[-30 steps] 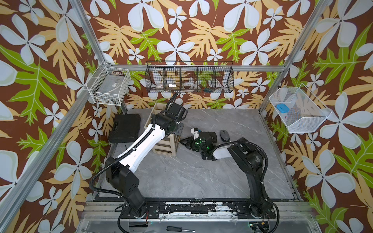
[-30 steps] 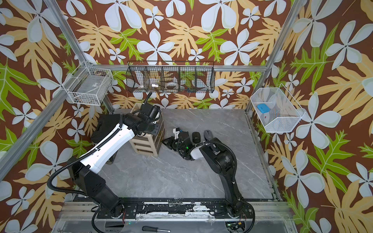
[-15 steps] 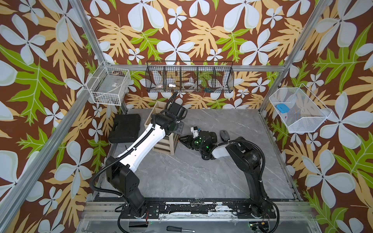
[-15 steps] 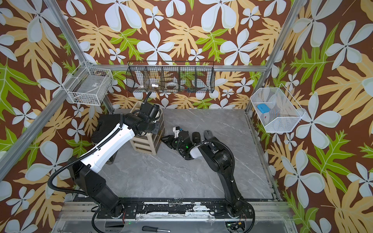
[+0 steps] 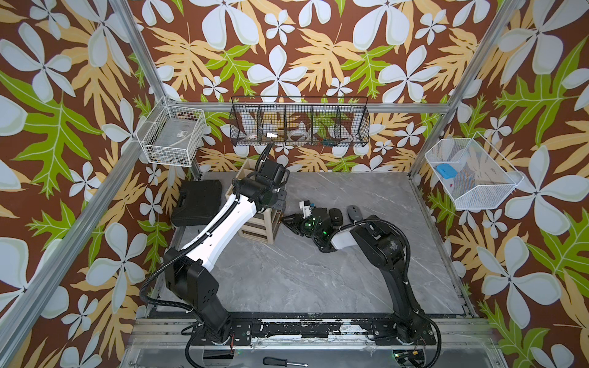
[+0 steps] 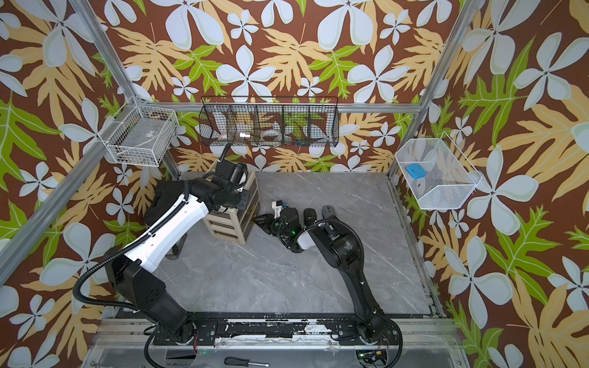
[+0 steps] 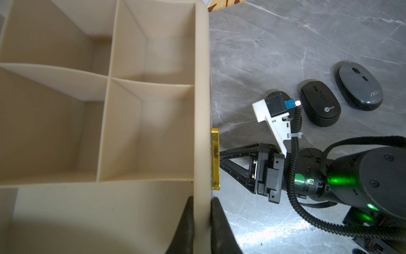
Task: Take the mice out of the drawer
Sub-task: Open the drawer in the storage box.
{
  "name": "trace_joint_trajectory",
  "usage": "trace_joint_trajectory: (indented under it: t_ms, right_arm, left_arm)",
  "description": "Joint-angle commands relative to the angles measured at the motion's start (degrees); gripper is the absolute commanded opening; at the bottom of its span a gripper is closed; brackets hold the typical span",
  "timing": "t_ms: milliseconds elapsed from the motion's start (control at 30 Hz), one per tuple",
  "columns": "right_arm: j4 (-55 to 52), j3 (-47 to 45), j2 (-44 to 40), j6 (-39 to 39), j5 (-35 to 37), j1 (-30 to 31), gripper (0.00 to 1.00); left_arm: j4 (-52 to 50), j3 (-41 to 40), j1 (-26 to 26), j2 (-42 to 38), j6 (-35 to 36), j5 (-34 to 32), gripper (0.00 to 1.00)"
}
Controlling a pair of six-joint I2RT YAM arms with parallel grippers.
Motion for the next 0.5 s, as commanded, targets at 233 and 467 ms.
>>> trace_joint_trajectory:
  t_ms: [233, 467]
  right_arm:
    - [6.0, 2.2, 2.0, 2.5, -1.1, 0.2, 0.25]
    - [7.3, 1.7, 2.4, 3.6, -0.7, 0.2, 0.18]
  left_arm:
    - [-6.0, -0.9, 1.0, 0.8, 2.5, 2.2, 0.06]
    - [-5.7, -1.0, 1.4, 0.8, 2.4, 2.3, 0.05]
